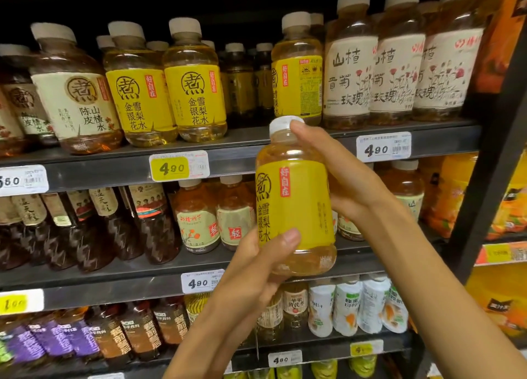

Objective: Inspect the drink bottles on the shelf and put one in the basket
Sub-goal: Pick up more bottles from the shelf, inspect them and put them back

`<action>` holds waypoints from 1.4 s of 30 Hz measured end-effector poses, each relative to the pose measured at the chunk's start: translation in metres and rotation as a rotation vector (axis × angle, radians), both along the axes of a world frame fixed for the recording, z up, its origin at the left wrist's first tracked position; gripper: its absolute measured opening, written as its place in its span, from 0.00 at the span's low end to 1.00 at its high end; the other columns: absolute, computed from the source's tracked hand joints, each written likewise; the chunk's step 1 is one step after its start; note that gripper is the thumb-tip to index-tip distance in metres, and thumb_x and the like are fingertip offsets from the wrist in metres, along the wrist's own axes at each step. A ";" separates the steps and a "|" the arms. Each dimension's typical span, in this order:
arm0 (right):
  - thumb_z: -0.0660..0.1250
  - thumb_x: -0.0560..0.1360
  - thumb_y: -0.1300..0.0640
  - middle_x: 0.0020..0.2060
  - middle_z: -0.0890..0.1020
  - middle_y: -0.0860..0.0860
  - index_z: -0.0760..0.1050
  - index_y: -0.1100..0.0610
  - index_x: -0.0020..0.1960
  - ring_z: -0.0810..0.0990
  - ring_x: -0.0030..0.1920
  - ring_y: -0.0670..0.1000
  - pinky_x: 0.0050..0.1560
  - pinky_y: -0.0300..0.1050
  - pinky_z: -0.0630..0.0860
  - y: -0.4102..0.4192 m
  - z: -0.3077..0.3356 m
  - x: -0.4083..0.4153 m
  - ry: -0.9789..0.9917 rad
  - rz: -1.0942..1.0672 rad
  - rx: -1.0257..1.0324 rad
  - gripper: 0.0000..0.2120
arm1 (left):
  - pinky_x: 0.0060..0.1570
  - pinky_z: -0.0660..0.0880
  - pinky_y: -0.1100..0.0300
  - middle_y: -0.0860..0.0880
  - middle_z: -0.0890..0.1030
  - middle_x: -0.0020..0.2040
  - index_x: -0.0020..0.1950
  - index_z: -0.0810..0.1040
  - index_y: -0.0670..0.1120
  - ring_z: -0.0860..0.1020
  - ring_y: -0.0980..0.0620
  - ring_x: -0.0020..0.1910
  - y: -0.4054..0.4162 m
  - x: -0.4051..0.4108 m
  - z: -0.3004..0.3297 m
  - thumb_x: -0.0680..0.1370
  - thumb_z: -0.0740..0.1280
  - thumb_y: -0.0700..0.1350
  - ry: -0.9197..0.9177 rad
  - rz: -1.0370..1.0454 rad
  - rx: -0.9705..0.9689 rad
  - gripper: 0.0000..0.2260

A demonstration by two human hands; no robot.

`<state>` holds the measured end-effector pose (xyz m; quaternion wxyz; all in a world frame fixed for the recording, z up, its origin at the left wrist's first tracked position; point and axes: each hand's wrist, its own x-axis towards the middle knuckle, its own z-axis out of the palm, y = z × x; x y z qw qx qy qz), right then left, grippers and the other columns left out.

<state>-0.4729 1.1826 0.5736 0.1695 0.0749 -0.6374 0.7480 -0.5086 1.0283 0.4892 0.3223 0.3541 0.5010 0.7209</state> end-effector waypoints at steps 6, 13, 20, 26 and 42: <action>0.64 0.75 0.48 0.42 0.80 0.52 0.75 0.55 0.49 0.79 0.44 0.51 0.47 0.46 0.78 -0.004 0.001 -0.009 -0.056 0.098 -0.097 0.11 | 0.48 0.80 0.48 0.37 0.81 0.59 0.58 0.82 0.45 0.79 0.35 0.57 -0.003 0.009 0.008 0.58 0.82 0.54 -0.288 -0.135 0.122 0.31; 0.64 0.76 0.45 0.37 0.83 0.51 0.79 0.55 0.47 0.83 0.39 0.49 0.42 0.43 0.80 -0.006 0.000 -0.008 -0.152 0.166 -0.183 0.13 | 0.37 0.81 0.50 0.32 0.82 0.51 0.52 0.82 0.35 0.82 0.33 0.46 -0.007 0.020 0.028 0.50 0.84 0.52 -0.475 -0.202 0.179 0.36; 0.66 0.73 0.47 0.38 0.83 0.51 0.81 0.54 0.46 0.83 0.39 0.49 0.43 0.44 0.80 -0.007 0.013 -0.003 -0.040 0.149 -0.153 0.11 | 0.41 0.81 0.48 0.33 0.80 0.56 0.58 0.80 0.38 0.81 0.32 0.51 -0.009 0.020 0.035 0.54 0.84 0.51 -0.426 -0.220 0.221 0.36; 0.64 0.75 0.44 0.42 0.83 0.52 0.80 0.53 0.48 0.82 0.44 0.50 0.51 0.50 0.78 -0.006 0.034 -0.005 0.030 0.037 0.004 0.13 | 0.55 0.78 0.47 0.42 0.81 0.61 0.66 0.75 0.45 0.78 0.40 0.61 -0.003 0.005 0.040 0.61 0.80 0.57 -0.089 -0.046 0.090 0.38; 0.66 0.77 0.56 0.43 0.83 0.53 0.76 0.61 0.58 0.82 0.42 0.50 0.43 0.43 0.79 -0.017 0.103 -0.036 0.361 -0.314 0.251 0.12 | 0.43 0.76 0.73 0.57 0.80 0.55 0.66 0.70 0.53 0.80 0.64 0.50 0.029 -0.045 0.102 0.62 0.76 0.62 0.659 0.639 0.072 0.36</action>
